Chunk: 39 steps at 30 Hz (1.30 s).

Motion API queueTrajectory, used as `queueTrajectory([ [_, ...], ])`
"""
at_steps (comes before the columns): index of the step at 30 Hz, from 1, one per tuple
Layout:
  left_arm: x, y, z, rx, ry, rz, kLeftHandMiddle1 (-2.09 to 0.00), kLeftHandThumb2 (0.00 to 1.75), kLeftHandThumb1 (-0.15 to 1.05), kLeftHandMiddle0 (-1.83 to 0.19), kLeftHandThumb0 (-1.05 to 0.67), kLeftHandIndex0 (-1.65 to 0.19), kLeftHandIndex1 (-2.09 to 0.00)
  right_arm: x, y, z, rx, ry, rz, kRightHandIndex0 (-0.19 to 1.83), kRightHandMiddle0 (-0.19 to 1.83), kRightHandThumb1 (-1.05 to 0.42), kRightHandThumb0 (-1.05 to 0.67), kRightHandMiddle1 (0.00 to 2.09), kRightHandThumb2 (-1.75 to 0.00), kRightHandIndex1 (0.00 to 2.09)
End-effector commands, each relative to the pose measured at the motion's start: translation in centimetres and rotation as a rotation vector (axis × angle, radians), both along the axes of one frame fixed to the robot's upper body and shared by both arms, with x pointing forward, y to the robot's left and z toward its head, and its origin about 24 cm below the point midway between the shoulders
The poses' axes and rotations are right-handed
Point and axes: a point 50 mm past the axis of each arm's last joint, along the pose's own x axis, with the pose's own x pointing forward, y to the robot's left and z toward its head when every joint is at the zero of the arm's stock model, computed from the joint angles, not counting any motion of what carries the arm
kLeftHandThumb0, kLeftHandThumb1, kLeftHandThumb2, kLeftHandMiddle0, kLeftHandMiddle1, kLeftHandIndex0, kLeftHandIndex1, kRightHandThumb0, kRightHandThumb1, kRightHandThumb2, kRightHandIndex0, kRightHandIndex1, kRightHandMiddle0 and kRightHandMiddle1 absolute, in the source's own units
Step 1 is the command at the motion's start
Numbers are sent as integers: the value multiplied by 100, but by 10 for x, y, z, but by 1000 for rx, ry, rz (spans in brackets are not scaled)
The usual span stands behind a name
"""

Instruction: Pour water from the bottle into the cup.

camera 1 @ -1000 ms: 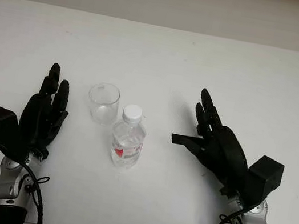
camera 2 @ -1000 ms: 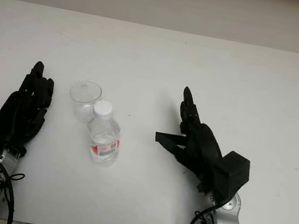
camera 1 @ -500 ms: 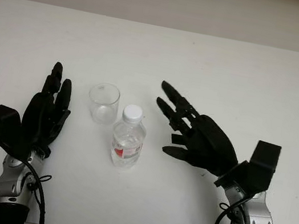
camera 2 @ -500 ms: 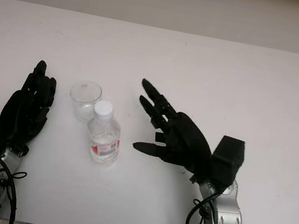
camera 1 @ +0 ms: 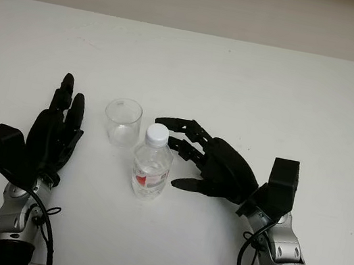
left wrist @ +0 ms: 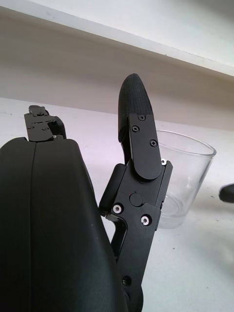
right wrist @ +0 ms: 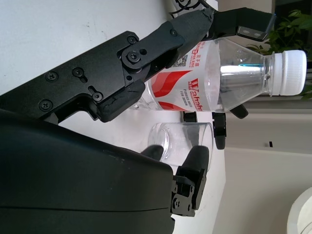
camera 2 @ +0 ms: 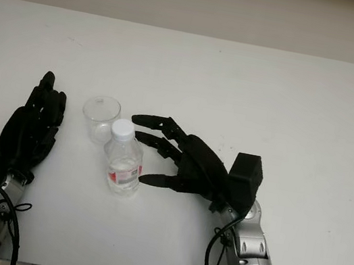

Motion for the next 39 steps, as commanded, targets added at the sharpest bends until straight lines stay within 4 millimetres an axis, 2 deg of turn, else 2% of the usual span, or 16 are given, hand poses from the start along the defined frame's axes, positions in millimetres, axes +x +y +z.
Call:
queueTrajectory([
  [1, 3, -1, 5, -1, -21, 1, -5, 48, 105, 14, -69, 14, -5, 3, 4, 1, 9, 10, 17, -2, -10, -77, -81, 133, -5, 121],
  [6, 3, -1, 5, 2, -23, 8, -5, 49, 105, 15, -69, 14, -5, 6, 8, 0, 13, 43, 23, 2, -5, -75, -82, 155, -5, 154],
  [12, 3, 0, 4, 3, -27, 10, -5, 48, 105, 15, -69, 13, -5, 12, 11, 0, 0, 64, 50, 12, 4, -75, -80, 165, -5, 167],
  [17, 3, 0, 5, 0, -33, 14, -5, 47, 105, 15, -69, 13, -5, 15, 17, 0, -6, 53, 98, 12, 3, -75, -80, 162, -5, 167],
  [24, 3, 0, 5, 5, -33, 15, -5, 48, 105, 15, -70, 13, -5, 16, 28, 5, -24, 28, 159, 6, -1, -74, -85, 155, -5, 157],
  [33, 3, -1, 5, -7, -39, 22, -5, 47, 105, 15, -69, 14, -5, 17, 37, 17, -76, -31, 321, -3, -15, -74, -87, 131, -5, 106],
  [39, 3, -1, 6, -3, -41, 27, -6, 47, 105, 14, -69, 13, -6, 17, 40, 24, -119, -65, 381, 1, -13, -74, -90, 109, -6, 79],
])
